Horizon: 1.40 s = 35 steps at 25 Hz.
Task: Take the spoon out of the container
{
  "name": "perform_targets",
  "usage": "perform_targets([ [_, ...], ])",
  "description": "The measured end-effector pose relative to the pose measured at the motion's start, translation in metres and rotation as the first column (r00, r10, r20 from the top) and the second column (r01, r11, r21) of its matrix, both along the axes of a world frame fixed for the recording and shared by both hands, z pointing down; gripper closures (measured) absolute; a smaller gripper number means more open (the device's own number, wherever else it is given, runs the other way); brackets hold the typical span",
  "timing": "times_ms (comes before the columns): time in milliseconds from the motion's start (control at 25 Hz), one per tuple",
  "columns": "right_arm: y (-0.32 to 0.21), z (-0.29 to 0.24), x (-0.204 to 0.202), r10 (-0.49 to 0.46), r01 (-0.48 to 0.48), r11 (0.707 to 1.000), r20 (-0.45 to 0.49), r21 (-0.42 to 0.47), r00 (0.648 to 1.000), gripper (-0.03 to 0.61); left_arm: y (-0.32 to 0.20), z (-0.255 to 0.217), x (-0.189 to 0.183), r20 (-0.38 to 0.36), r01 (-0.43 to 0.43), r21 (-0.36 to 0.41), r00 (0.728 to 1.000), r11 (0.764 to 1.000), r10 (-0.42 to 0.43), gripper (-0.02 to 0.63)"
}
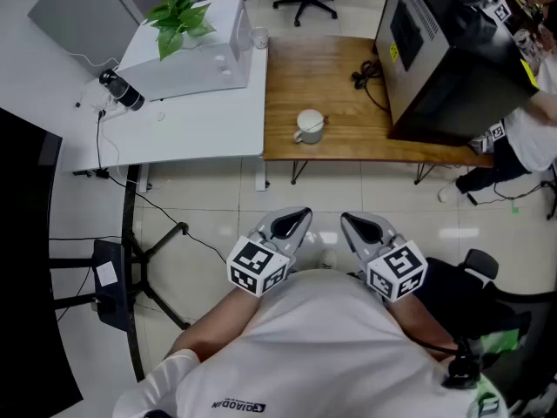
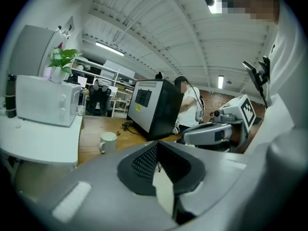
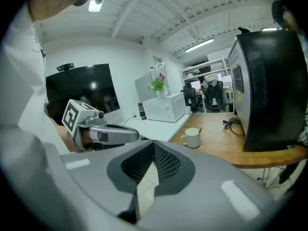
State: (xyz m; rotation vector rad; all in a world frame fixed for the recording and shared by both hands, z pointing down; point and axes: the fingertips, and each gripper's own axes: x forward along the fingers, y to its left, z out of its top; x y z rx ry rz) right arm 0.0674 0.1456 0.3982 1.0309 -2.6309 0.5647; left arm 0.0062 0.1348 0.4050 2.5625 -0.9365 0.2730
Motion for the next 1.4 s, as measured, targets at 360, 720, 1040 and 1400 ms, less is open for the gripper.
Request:
perform_targets([
  [360,-0.016,0.002,0.036,-0.040,0.040,0.999,-0.003,0.017,0.999,0.571,-0.022,0.003,0.018,-0.034,0.098,-0.009,0.995,0.995,-0.098,0.609],
  [720,-0.031,0.011,0.043,-0.092,0.092,0.996,0.011,-0.009,0.996,0.571,-0.035,0.012,0.014,-0.004,0.179,-0.038,0.984,0.983,-0.179,0.609],
  [1040,-0.077,0.026,0.020,-0.111,0.112,0.993,0.008,-0.035,0.994,0.571,-0.083,0.029,-0.003,-0.041,0.185,-0.103,0.981,0.977,-0.190,0.609],
  [1400,-0.158,0.028,-0.010,-0.035,0.033,0.997,-0.030,-0.067,0.999,0.571,-0.178,0.028,-0.018,0.065,0.029,-0.023,0.997,0.999,-0.027,0.609],
])
